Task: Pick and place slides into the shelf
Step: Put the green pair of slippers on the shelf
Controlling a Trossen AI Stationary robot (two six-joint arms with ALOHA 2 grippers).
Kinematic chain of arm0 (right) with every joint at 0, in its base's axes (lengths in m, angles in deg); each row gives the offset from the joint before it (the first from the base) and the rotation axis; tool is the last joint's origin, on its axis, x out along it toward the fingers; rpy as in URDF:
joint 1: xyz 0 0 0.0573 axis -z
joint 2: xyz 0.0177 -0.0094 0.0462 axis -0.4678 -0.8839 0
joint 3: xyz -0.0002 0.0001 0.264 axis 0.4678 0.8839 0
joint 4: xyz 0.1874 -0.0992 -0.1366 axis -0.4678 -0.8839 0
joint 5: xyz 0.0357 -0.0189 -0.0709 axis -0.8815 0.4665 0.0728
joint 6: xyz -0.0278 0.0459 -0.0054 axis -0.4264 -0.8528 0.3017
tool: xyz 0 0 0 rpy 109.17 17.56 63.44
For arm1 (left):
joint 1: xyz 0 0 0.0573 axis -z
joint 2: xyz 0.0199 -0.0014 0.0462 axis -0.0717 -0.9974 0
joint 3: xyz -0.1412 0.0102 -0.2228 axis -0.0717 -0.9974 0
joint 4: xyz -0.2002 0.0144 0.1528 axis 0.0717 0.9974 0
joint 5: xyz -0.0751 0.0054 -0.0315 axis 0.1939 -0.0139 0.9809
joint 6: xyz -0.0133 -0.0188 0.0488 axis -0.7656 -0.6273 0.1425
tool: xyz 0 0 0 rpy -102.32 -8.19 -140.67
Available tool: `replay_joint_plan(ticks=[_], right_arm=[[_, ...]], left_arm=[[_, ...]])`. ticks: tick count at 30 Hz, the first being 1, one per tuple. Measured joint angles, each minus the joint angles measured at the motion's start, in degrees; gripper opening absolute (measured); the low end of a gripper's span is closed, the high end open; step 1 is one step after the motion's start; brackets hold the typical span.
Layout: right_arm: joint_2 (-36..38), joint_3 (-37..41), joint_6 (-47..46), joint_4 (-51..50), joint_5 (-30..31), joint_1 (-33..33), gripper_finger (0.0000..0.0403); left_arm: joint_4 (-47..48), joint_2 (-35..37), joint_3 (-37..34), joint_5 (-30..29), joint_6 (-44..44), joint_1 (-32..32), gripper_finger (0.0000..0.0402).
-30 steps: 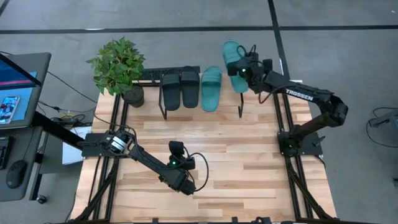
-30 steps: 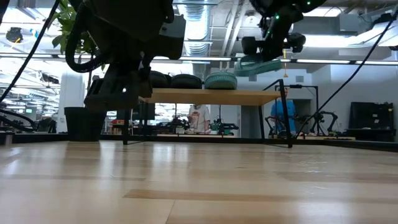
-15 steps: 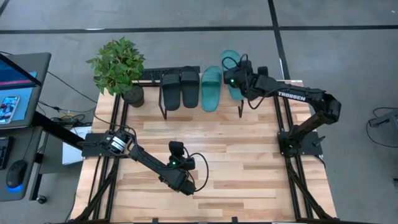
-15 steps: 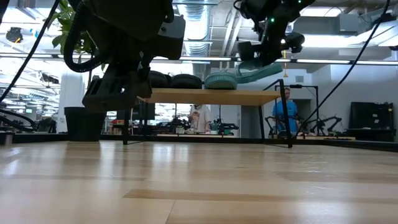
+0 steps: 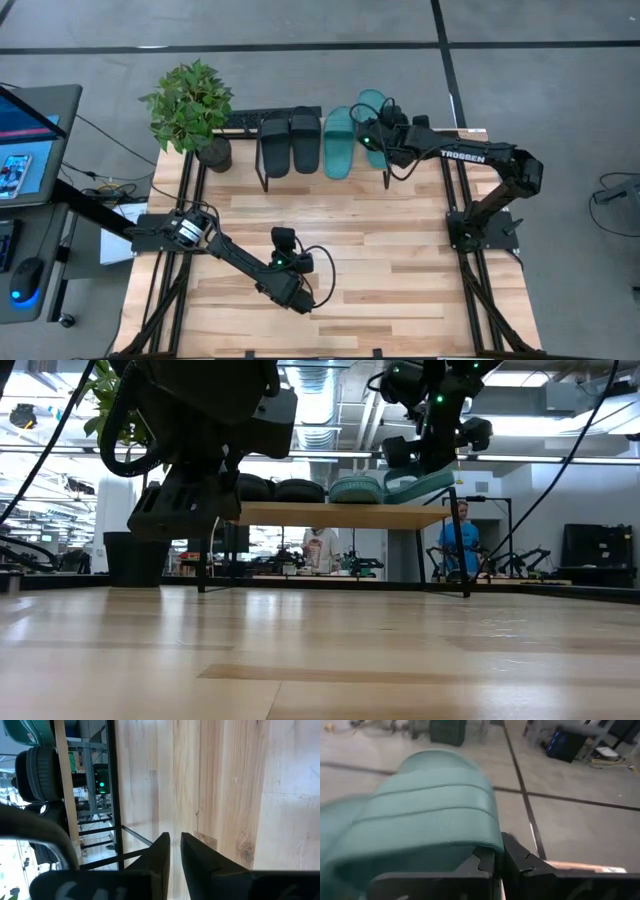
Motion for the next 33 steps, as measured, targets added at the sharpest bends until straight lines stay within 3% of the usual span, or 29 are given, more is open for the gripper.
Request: replay_joint_plan(ticks=[33], right_arm=[[-0.8,-0.1,-3.0,-0.1,-4.0,-3.1,0.0007]], left_arm=[[-1.6,0.0,0.0,1.6,-0.1,0.0,0.0036]])
